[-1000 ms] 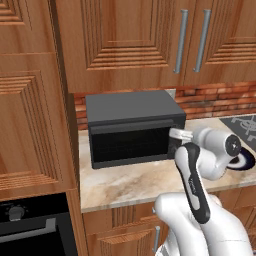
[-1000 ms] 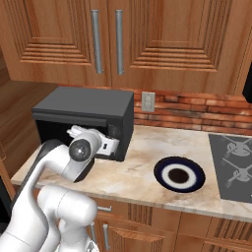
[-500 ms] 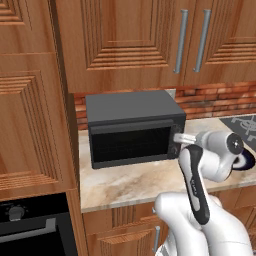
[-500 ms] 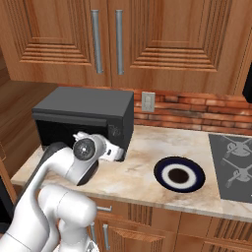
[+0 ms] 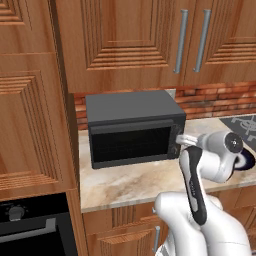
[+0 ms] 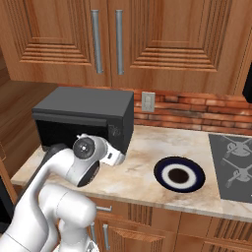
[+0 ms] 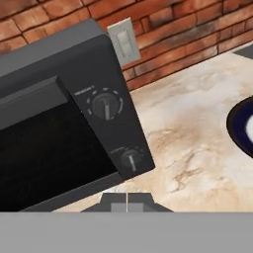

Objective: Pull the toaster oven rack outwards. Pick up the baguette from the plate and place it on the toaster oven rack. Close the toaster oven door fully and set the temperature to the lowest setting.

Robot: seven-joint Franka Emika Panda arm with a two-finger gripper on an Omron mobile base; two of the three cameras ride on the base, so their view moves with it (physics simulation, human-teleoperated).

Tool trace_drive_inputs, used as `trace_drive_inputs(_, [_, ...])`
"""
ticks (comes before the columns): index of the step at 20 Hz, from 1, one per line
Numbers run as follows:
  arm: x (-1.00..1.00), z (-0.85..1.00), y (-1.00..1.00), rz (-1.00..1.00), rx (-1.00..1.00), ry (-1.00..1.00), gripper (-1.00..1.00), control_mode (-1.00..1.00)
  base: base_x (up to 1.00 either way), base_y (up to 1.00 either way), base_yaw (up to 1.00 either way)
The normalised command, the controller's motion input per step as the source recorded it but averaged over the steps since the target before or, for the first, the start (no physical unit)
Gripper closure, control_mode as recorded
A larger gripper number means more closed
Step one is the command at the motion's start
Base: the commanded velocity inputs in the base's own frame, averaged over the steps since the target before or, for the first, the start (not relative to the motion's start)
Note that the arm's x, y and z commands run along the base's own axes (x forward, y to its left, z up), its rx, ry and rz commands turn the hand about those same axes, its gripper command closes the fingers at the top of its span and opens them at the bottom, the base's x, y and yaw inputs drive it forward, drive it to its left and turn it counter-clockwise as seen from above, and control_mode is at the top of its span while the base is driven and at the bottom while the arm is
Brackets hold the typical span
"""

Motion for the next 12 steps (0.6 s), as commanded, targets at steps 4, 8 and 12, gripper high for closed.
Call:
trace_drive_inputs(4, [0.12,-0.52,0.40,-0.14,0.00,-0.08,1.00,-1.00,0.00,0.00,0.00])
trace_drive_inputs(8, [0.09,-0.46,0.47,-0.10,0.00,-0.11,1.00,-1.00,0.00,0.00,0.00])
trace_drive_inputs(12, [0.18,-0.44,0.36,-0.09,0.00,-0.08,1.00,-1.00,0.00,0.00,0.00])
